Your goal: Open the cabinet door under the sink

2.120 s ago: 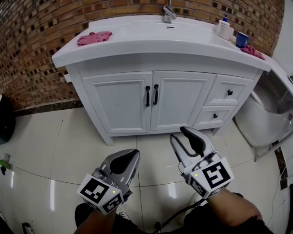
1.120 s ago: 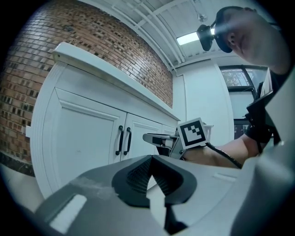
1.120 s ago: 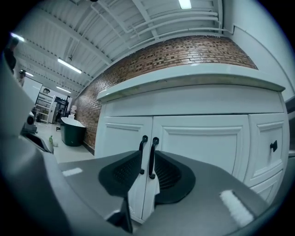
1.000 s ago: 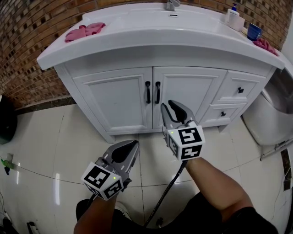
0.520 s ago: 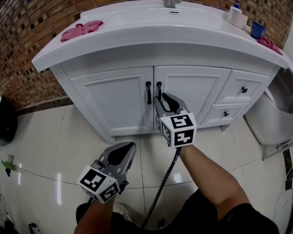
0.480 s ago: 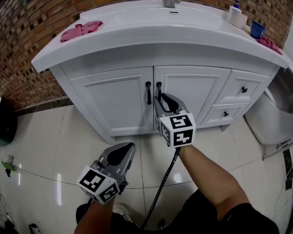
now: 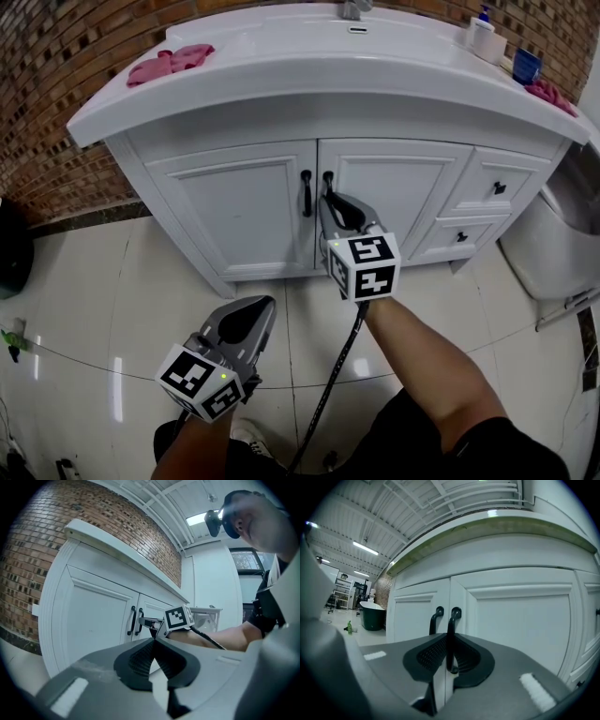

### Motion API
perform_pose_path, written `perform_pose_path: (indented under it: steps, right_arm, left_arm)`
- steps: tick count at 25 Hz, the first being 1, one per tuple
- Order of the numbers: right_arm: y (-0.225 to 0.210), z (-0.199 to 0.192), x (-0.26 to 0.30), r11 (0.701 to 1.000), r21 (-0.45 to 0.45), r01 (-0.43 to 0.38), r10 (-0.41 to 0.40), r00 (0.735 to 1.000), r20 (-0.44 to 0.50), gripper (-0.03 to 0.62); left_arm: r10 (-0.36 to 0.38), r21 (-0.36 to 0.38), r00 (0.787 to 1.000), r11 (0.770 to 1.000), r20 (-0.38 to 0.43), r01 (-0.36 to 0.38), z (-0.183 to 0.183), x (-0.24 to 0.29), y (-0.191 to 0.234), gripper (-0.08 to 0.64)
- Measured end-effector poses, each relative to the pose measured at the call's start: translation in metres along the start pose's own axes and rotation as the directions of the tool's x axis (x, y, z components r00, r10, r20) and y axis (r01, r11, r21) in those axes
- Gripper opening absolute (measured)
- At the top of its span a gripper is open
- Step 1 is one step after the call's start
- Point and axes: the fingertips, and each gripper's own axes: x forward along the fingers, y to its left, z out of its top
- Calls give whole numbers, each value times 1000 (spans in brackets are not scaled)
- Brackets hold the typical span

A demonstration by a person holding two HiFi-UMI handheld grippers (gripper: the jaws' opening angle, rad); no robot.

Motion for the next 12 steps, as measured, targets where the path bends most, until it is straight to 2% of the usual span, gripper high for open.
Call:
perform_pose_path:
  steps: [6, 12]
  right_arm:
    - [2, -1, -6, 999, 23, -28, 28, 1000, -7, 46]
    - [8, -3, -23, 994, 56, -93, 93, 996, 2, 46]
  left_arm:
    - [1, 6, 1000, 1000, 0, -1, 2, -3, -3, 5]
    - [-9, 16, 1000, 1000, 0, 9, 3, -2, -10, 5]
